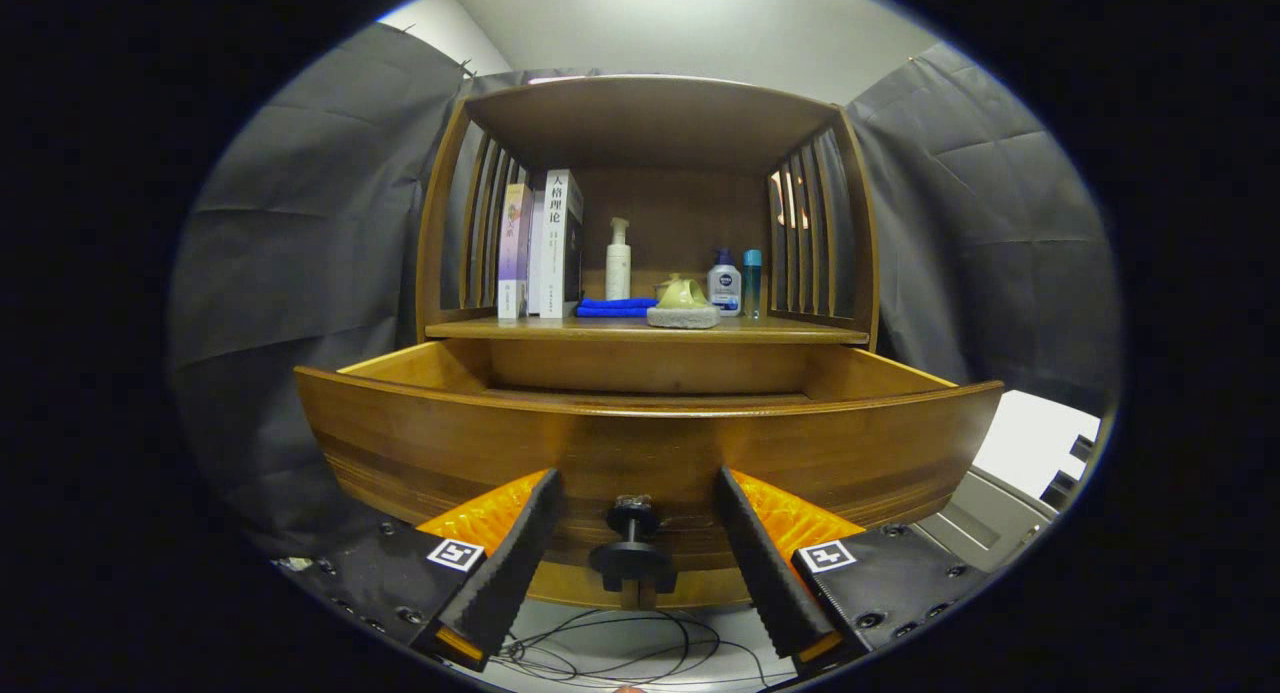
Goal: Pull open the drawer, take out the items inside it, and place them on the countertop above the cabinet.
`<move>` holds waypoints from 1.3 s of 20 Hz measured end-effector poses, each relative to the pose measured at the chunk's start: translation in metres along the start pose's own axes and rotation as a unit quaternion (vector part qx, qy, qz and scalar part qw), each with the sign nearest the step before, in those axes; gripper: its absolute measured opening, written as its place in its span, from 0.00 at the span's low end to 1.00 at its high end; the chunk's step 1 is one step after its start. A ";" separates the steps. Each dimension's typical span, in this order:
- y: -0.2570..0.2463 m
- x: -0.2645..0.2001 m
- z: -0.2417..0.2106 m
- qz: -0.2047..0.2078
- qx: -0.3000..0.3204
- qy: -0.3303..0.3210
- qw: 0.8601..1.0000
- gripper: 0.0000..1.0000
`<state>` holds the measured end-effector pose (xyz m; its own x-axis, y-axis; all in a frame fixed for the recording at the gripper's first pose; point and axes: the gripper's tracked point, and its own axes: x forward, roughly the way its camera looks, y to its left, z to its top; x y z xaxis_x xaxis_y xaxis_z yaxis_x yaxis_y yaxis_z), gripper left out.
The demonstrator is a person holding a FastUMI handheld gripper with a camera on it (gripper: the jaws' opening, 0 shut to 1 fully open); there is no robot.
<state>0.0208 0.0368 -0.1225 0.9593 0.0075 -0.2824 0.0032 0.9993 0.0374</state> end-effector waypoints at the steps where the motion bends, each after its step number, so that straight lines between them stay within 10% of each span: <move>1: 0.000 -0.001 0.000 -0.002 0.002 -0.002 1.000 0.95; 26: -0.008 0.098 0.036 0.013 -0.004 -0.016 1.000 0.96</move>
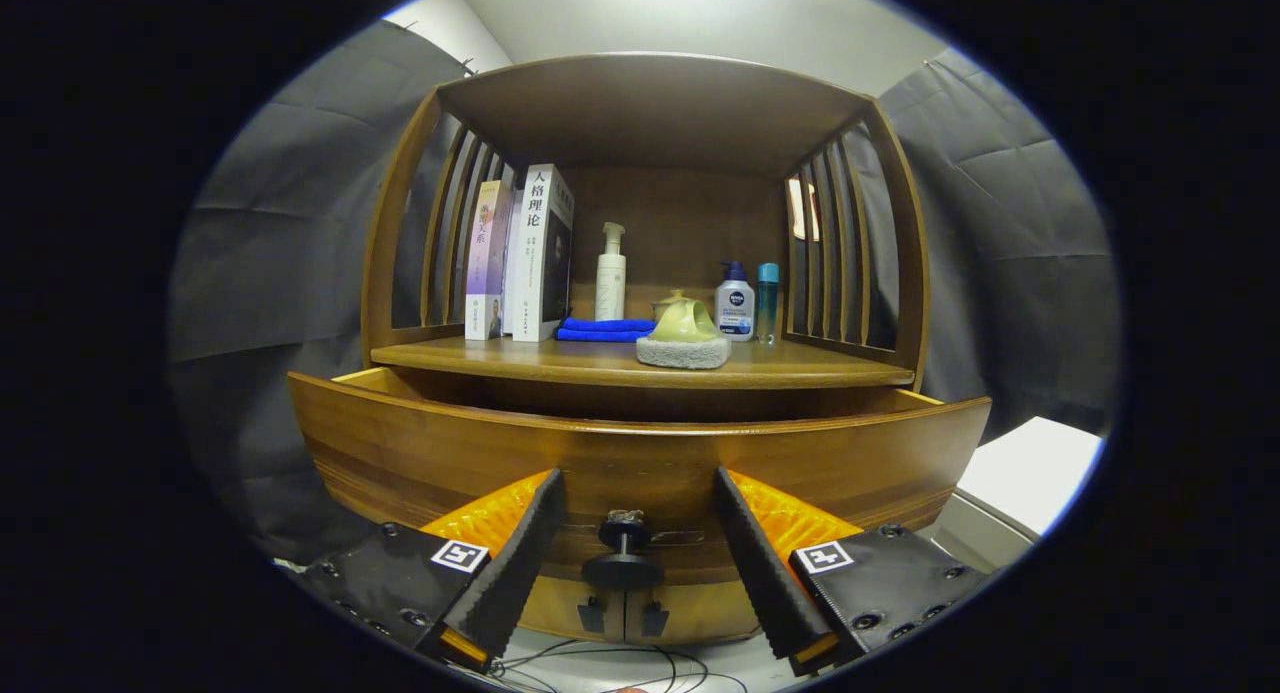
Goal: Pull open the drawer, take out the items inside it, and place them on the countertop above the cabinet.
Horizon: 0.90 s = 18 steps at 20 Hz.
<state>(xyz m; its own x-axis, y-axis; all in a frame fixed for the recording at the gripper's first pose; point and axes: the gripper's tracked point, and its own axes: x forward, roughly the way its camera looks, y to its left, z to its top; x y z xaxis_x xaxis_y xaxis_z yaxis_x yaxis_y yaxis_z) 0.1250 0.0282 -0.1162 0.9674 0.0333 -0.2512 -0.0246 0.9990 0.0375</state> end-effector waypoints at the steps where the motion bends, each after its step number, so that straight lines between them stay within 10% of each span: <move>1: 0.000 0.004 0.001 0.000 0.001 0.001 1.000 0.96; 18: -0.002 0.056 0.007 0.002 -0.001 0.000 1.000 0.96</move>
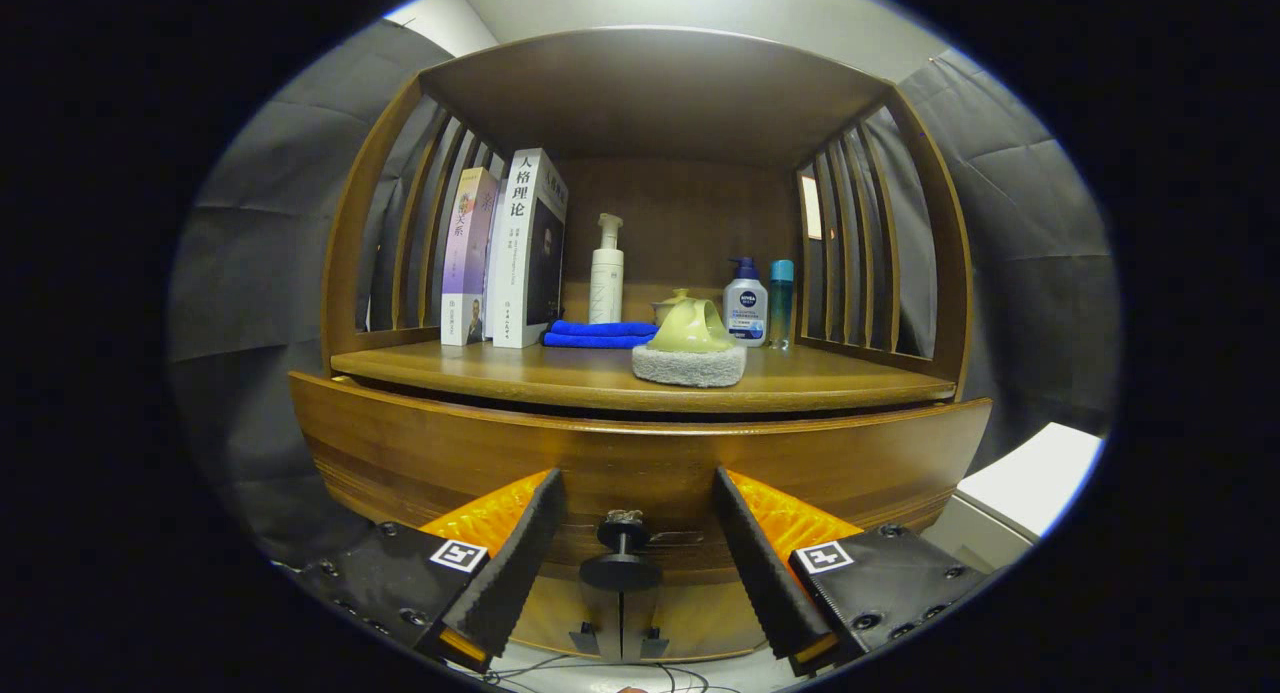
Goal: Pull open the drawer, take out the items inside it, and place them on the countertop above the cabinet.
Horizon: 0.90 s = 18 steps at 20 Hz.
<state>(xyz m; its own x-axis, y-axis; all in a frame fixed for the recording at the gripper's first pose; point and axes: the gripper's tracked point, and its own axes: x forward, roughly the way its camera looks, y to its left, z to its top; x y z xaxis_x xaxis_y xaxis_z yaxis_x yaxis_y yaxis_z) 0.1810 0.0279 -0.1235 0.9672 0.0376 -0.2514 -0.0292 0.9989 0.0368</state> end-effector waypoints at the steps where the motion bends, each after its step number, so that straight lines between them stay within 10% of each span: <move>1: 0.000 0.003 0.000 0.000 -0.002 0.001 1.000 0.96; 18: 0.002 0.016 0.011 0.001 0.003 0.016 1.000 0.97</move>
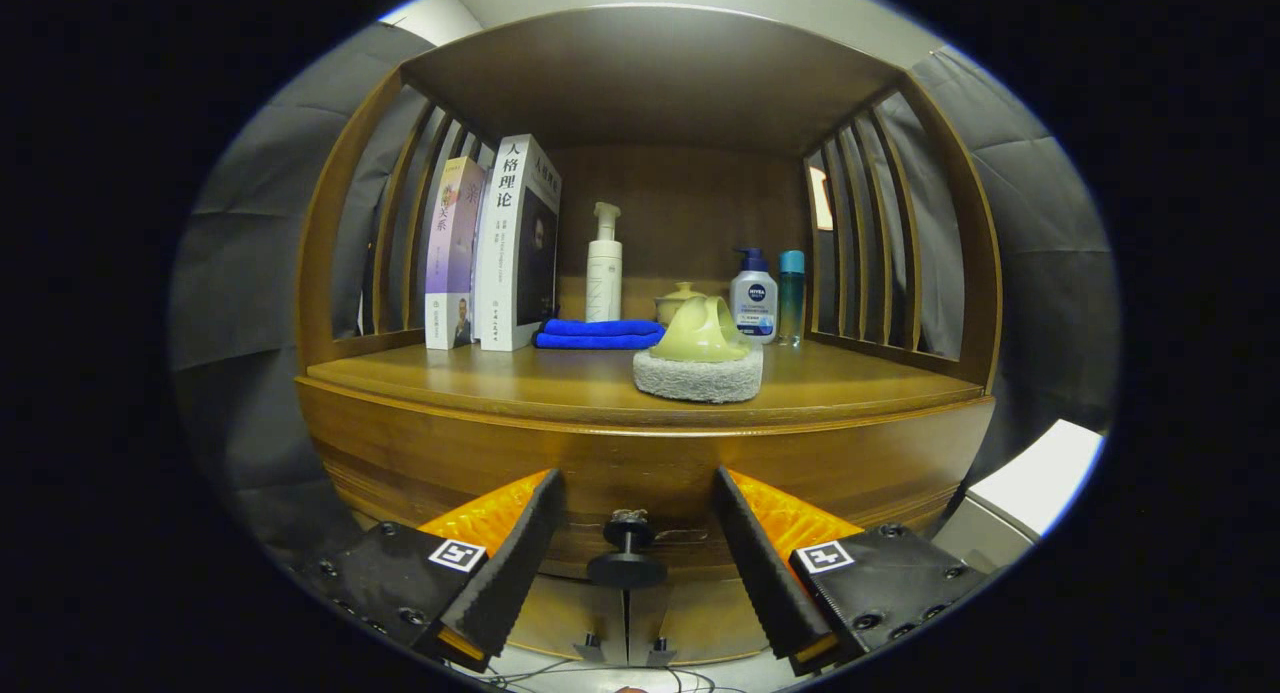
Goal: Pull open the drawer, take out the items inside it, and place them on the countertop above the cabinet.
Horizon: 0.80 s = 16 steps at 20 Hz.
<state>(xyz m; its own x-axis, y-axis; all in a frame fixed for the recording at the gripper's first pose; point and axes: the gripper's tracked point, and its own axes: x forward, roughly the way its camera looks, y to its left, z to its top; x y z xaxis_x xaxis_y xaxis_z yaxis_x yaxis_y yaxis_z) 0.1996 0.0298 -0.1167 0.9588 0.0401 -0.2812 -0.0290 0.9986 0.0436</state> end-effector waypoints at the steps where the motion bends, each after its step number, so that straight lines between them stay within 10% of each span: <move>1: -0.004 -0.009 0.008 -0.006 -0.006 -0.007 1.000 0.97; 16: -0.031 -0.184 0.105 -0.032 -0.003 -0.046 0.998 0.97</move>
<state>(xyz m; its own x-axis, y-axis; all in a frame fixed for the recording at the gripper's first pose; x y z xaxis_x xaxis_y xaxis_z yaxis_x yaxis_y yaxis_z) 0.0539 -0.0116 0.0340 0.9805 -0.0266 -0.1949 0.0314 0.9993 0.0220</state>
